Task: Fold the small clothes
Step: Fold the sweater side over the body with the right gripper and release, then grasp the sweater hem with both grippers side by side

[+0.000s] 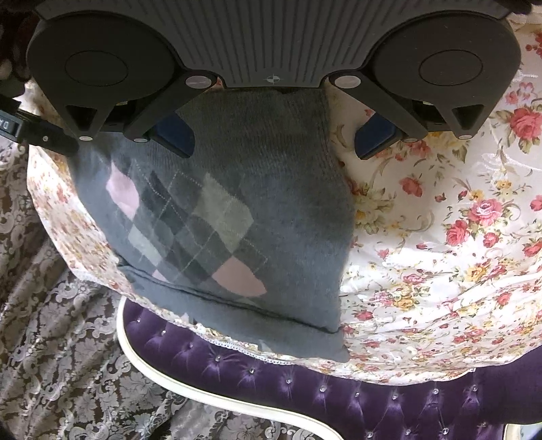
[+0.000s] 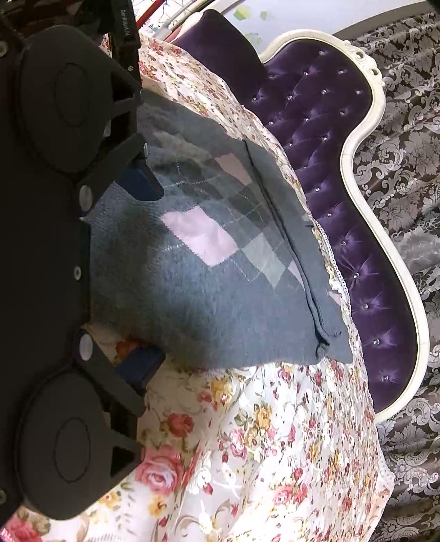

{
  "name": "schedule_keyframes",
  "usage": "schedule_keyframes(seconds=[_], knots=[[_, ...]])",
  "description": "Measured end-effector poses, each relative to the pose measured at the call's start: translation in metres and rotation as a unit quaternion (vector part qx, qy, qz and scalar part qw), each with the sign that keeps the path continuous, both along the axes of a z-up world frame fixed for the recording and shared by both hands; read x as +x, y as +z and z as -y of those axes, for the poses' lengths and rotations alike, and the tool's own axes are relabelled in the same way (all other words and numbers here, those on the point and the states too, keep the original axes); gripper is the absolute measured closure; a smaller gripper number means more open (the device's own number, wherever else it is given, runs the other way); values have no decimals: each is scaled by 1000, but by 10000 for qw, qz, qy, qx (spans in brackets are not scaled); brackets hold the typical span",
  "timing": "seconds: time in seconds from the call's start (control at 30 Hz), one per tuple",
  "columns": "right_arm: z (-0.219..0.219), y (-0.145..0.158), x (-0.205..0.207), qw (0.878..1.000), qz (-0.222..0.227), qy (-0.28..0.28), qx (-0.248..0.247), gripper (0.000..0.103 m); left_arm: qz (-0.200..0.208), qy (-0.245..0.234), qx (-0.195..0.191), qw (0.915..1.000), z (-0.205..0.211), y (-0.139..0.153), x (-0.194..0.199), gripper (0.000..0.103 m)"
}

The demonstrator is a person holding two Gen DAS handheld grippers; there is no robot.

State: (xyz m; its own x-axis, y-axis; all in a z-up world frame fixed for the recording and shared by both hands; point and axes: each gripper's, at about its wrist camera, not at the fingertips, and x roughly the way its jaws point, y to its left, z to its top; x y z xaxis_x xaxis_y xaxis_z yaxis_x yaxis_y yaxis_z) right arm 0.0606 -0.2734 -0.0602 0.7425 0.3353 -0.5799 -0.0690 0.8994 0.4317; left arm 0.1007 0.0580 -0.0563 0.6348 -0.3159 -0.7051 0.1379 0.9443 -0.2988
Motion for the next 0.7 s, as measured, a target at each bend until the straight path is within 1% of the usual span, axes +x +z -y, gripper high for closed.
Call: schedule_keyframes(seconds=[0.13, 0.23, 0.27, 0.4, 0.53, 0.7], knots=[[-2, -1, 2, 10000, 3, 17, 17, 4, 101, -36, -50, 9999, 1, 2, -4, 3], [-5, -1, 3, 10000, -4, 36, -36, 3, 225, -21, -208, 9995, -2, 5, -8, 13], [-6, -1, 3, 10000, -4, 42, -50, 2, 244, -45, -235, 9994, -1, 6, -8, 14], [-8, -1, 4, 10000, -10, 49, -86, 0, 116, -212, -269, 9993, 5, 2, -4, 14], [-9, -2, 4, 9999, -1, 51, -117, 0, 81, -302, -237, 9992, 9, -1, 0, 14], [-10, -2, 4, 9999, 21, 56, -113, 0, 95, -273, -313, 9991, 10, -2, 2, 14]])
